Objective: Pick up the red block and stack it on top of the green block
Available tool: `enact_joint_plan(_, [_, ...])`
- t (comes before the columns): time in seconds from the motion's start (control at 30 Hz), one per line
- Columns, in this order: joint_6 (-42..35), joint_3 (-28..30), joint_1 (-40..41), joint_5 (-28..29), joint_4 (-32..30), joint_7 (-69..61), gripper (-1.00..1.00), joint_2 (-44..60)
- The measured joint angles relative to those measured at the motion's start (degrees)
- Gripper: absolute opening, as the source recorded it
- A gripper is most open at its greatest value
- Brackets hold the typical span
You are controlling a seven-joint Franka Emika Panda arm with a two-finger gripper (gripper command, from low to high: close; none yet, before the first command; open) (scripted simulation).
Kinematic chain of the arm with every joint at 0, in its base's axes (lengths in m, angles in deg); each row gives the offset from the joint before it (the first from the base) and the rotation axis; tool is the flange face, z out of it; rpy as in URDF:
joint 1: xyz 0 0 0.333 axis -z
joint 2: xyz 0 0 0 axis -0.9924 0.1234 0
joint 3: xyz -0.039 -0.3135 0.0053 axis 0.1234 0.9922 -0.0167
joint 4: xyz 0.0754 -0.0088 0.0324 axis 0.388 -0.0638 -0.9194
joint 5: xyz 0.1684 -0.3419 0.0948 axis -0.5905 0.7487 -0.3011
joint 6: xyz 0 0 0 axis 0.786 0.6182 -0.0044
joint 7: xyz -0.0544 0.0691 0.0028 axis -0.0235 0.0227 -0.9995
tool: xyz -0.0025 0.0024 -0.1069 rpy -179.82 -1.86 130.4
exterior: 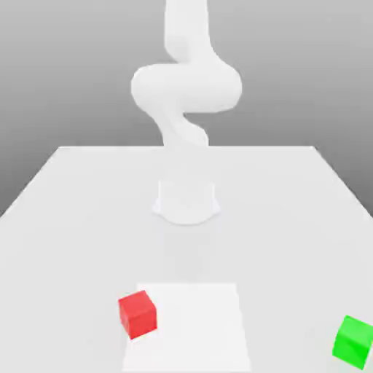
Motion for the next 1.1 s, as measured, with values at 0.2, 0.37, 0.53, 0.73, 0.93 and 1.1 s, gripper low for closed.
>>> enact_joint_plan(0.2, [6.6,4.3,-1.4,1.3,-5.5,-9.8,0.0,12.7])
enact_joint_plan(0.37, [12.0,7.6,-2.0,1.1,-9.9,-18.7,0.0,23.1])
enact_joint_plan(0.53, [17.4,10.0,-2.0,-0.5,-14.3,-28.6,0.0,33.5])
enact_joint_plan(0.73, [24.3,10.1,0.0,-4.2,-18.6,-40.4,0.0,46.2])
enact_joint_plan(0.93, [32.7,5.7,3.2,-9.8,-17.5,-45.2,-1.0,56.6])
enact_joint_plan(1.1, [33.5,5.1,3.8,-10.0,-17.3,-45.4,-1.0,57.6])
